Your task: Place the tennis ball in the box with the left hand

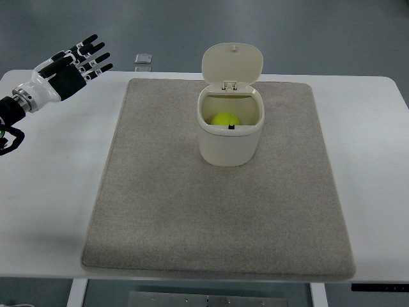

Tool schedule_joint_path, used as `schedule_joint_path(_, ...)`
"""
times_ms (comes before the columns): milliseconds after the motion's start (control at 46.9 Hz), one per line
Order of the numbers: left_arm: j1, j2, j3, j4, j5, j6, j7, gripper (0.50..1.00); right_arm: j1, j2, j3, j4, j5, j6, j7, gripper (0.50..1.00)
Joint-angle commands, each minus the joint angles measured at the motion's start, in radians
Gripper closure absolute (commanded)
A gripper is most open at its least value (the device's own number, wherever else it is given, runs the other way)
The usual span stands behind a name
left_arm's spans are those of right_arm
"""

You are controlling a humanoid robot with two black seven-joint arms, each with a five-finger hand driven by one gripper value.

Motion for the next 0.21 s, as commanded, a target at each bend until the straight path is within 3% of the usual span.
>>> schedule_joint_path(0,-0.001,0.0,0.001,0.0,0.0,0.0,0.0,0.504,0.0,0.0,0.002,0.0,0.0,0.0,0.0,0.599)
schedule_joint_path(192,-0.003,-0.002,0.001,0.0,0.0,0.0,0.0,0.504,0.001,0.0,0.0,0.0,-0.002,0.0,0.0,0.599)
